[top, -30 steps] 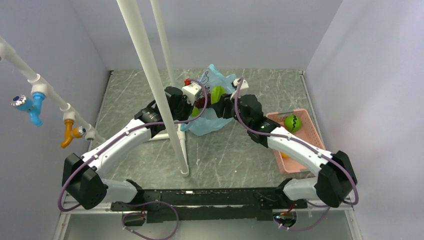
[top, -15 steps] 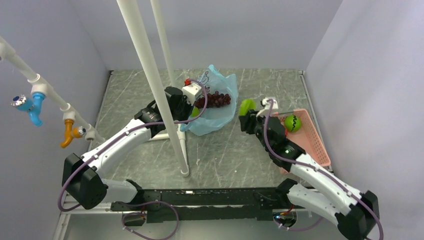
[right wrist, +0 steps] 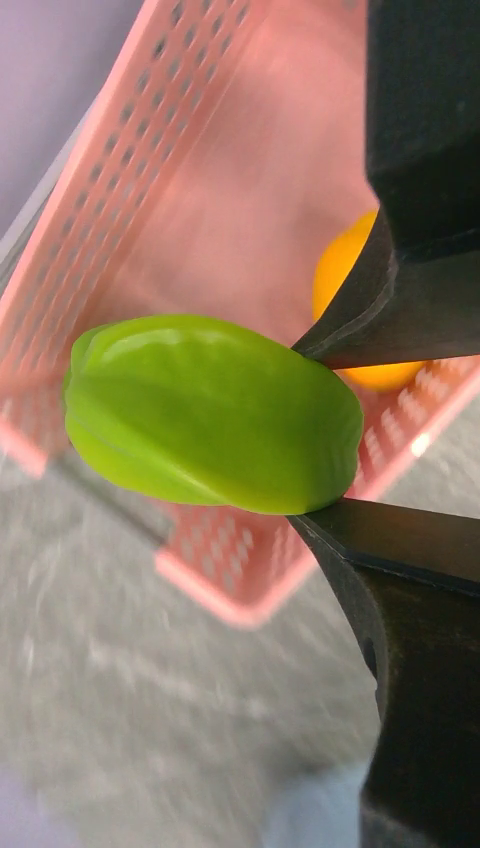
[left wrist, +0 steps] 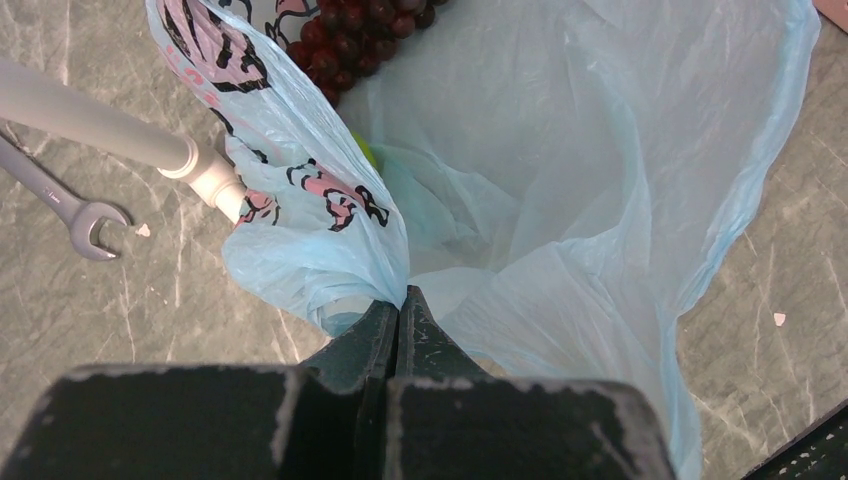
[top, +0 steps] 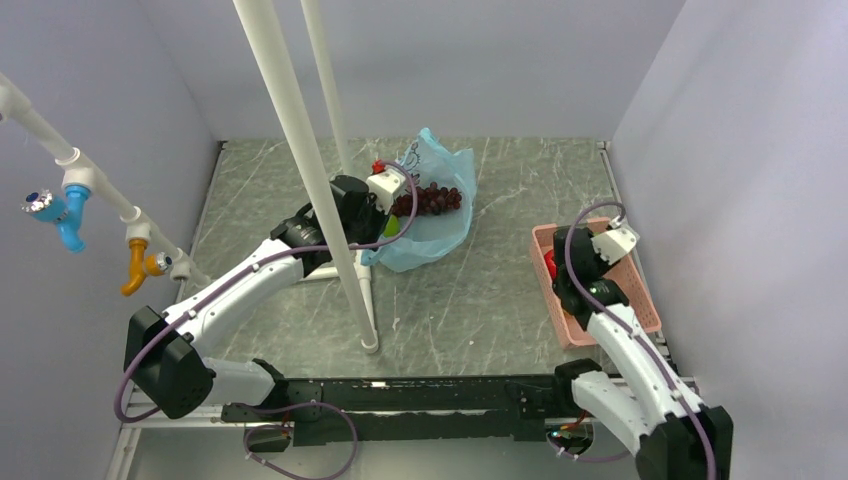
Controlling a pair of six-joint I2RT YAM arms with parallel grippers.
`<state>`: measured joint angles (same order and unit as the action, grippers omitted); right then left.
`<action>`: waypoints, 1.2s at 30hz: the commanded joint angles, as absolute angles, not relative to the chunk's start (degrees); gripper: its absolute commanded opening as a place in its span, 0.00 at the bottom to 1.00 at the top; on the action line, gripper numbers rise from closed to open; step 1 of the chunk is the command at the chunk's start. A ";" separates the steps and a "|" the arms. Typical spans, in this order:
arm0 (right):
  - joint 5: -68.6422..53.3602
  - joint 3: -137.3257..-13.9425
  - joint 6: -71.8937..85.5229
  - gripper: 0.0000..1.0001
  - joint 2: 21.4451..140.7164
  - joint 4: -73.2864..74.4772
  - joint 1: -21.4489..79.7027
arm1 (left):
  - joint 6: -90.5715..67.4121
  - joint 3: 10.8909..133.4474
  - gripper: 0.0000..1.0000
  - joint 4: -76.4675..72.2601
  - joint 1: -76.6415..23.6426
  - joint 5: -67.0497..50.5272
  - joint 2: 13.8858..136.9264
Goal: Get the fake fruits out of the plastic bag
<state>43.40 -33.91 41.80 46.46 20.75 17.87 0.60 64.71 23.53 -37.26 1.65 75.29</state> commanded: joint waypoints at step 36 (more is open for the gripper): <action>13.46 -33.49 37.48 0.84 42.83 17.29 -0.72 | 0.37 68.15 0.00 24.25 -38.12 2.37 74.96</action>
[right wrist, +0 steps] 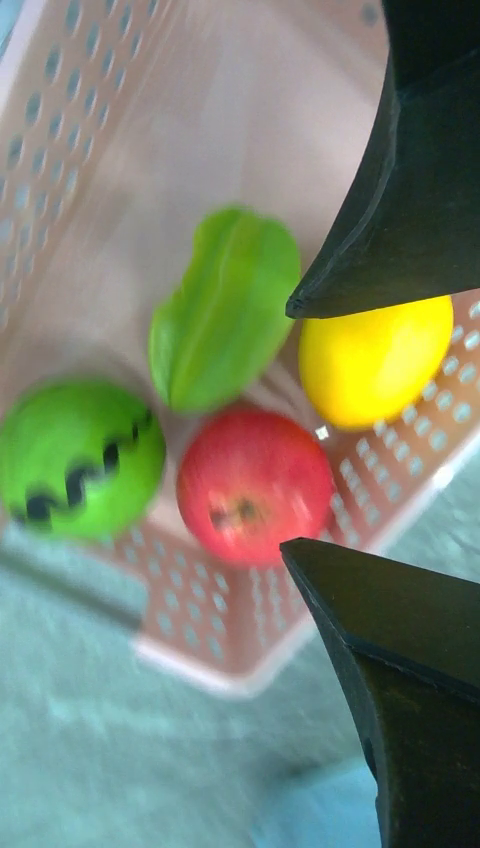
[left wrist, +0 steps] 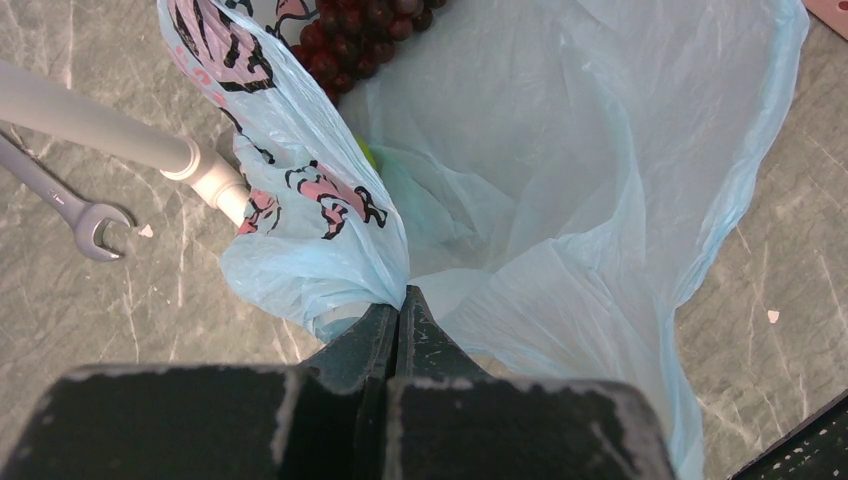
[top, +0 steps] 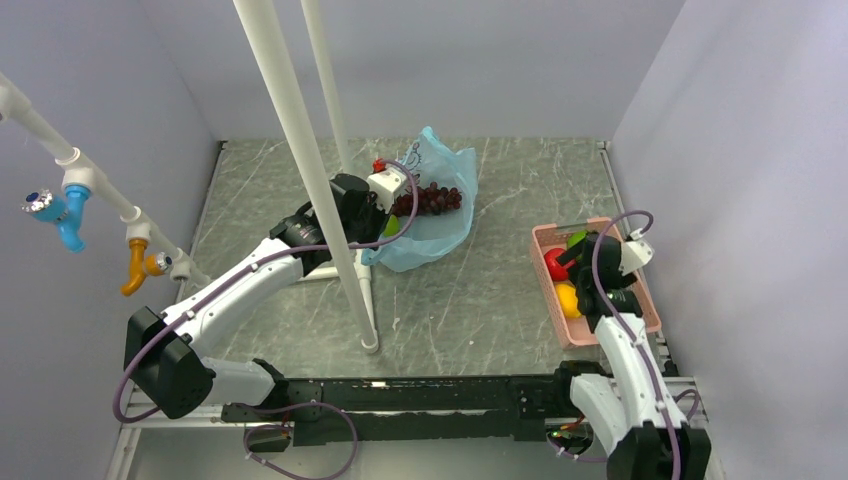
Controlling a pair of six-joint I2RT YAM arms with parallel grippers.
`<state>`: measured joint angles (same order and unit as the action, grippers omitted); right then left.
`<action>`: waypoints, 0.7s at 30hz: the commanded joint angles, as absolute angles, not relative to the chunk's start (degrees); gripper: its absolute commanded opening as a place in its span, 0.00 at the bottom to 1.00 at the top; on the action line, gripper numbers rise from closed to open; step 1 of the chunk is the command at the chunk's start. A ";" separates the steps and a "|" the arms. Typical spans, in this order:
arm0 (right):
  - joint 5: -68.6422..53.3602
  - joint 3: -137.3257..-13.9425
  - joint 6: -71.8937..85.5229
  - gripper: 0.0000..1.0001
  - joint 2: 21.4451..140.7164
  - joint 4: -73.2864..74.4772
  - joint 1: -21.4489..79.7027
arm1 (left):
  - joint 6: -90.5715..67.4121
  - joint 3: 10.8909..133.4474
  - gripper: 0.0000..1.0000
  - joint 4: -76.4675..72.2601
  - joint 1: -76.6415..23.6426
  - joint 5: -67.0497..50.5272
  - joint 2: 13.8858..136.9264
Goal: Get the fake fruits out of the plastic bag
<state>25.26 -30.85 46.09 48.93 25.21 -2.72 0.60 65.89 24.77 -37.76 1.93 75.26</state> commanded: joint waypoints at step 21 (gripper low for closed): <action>-1.87 -56.86 23.88 0.72 72.10 -3.20 41.39 | 0.75 68.07 0.00 24.28 -38.58 4.05 75.76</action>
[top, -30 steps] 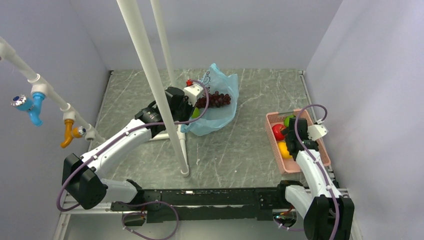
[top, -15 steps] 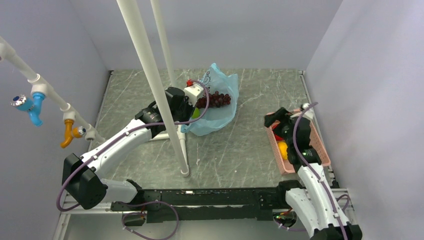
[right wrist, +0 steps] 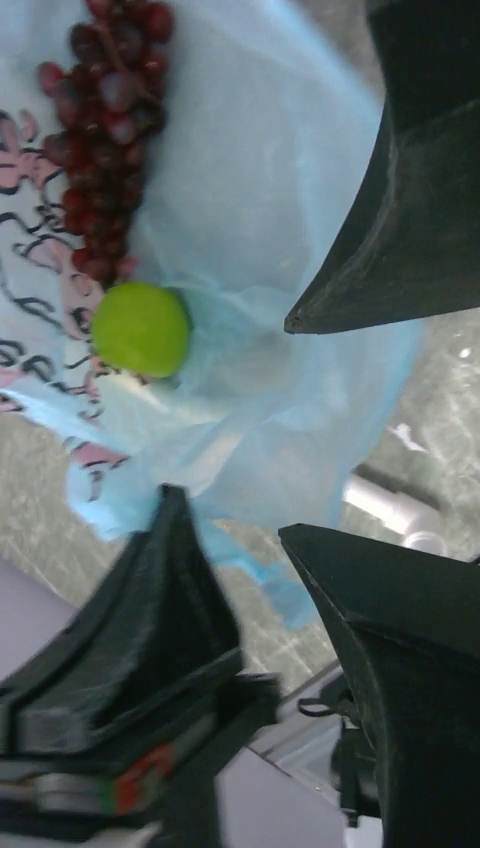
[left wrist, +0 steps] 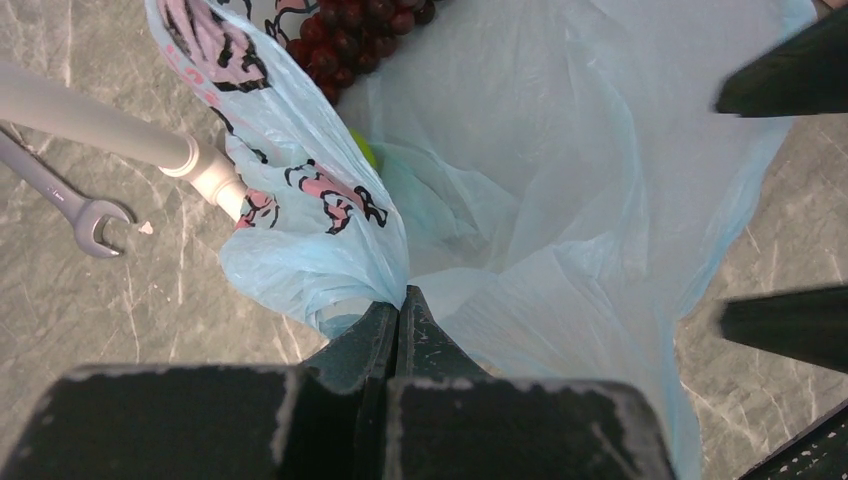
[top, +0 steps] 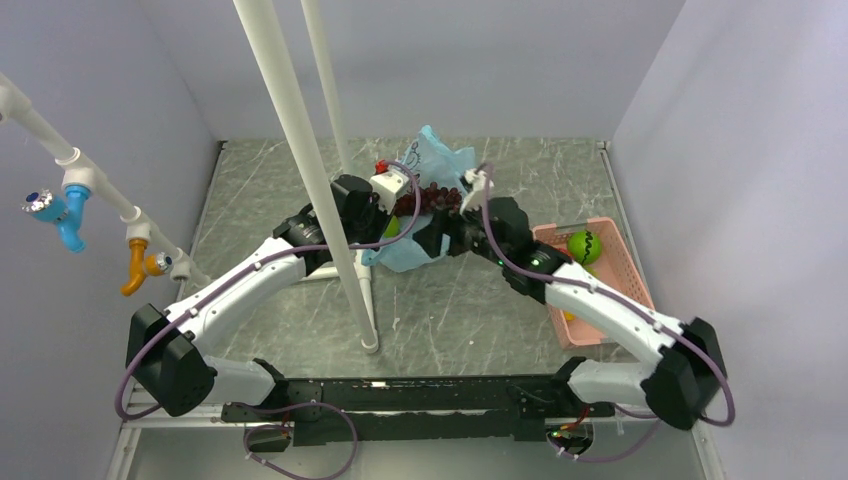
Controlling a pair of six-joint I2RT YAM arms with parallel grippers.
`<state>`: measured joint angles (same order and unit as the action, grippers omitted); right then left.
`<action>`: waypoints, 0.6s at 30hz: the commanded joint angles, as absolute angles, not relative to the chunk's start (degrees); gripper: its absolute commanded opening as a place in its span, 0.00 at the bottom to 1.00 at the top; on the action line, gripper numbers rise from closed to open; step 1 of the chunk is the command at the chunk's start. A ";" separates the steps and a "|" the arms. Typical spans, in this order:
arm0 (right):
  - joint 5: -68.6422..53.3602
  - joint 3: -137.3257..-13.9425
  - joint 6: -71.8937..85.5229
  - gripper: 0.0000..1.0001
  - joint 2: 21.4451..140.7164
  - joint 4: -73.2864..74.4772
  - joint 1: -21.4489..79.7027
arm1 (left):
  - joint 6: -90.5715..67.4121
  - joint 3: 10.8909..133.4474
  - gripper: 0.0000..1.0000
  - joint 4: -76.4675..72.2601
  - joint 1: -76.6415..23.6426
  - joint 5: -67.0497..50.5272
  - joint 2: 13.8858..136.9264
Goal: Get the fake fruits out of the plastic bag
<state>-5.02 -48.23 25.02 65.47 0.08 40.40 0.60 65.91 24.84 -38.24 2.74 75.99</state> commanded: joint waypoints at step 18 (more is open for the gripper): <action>14.08 -61.47 22.46 0.65 98.01 -14.03 42.22 | -1.94 67.59 0.00 23.73 -39.89 1.45 79.31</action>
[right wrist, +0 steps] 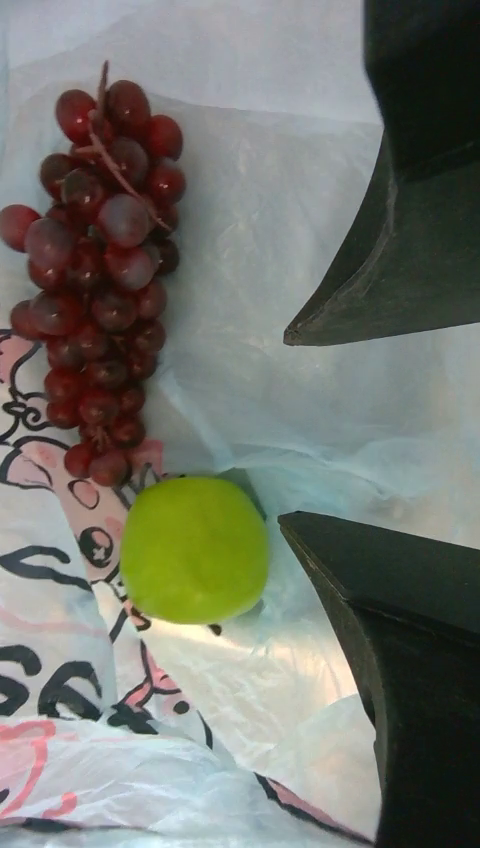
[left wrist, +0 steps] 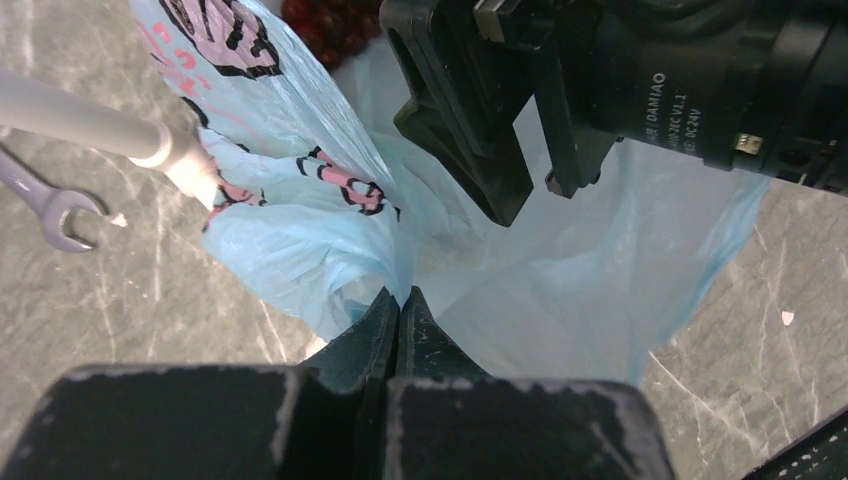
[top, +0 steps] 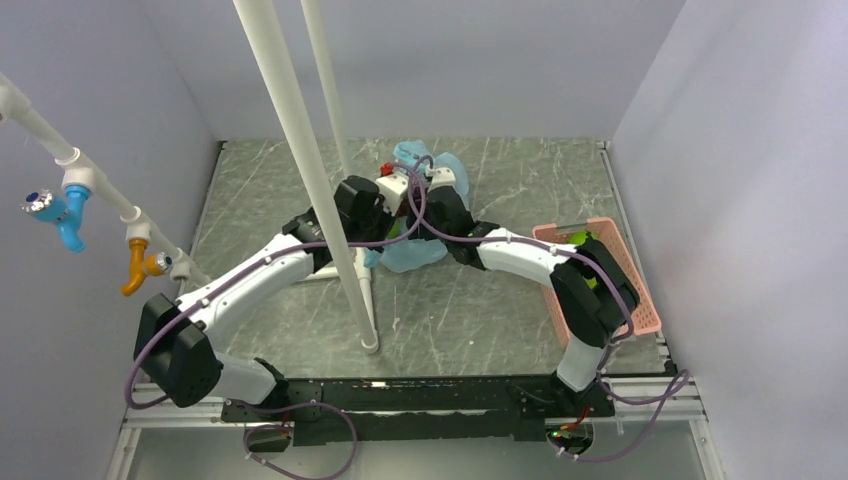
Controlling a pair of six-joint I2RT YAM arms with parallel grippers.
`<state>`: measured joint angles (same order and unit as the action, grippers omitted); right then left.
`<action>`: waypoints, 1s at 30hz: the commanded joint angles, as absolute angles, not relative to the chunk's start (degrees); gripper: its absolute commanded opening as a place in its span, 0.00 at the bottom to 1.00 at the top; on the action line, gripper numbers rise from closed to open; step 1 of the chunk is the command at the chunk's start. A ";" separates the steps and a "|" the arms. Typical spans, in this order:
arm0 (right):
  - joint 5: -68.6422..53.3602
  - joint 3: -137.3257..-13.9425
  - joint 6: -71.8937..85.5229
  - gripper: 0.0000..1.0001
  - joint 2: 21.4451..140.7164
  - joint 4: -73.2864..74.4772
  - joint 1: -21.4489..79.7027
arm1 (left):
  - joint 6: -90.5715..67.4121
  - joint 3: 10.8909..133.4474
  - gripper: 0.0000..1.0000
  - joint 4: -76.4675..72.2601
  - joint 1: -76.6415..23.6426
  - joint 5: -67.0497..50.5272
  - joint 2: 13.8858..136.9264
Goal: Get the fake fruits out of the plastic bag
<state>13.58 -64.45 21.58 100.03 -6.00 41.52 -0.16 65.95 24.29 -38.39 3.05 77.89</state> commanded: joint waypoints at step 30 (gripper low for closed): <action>13.16 -35.42 34.17 0.77 86.53 -38.96 47.46 | -6.63 62.40 0.70 31.88 -33.62 -6.80 72.89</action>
<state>12.99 -30.04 34.26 85.54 -38.89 47.44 -5.17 59.57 32.42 -34.74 -4.78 73.45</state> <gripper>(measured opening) 0.758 0.642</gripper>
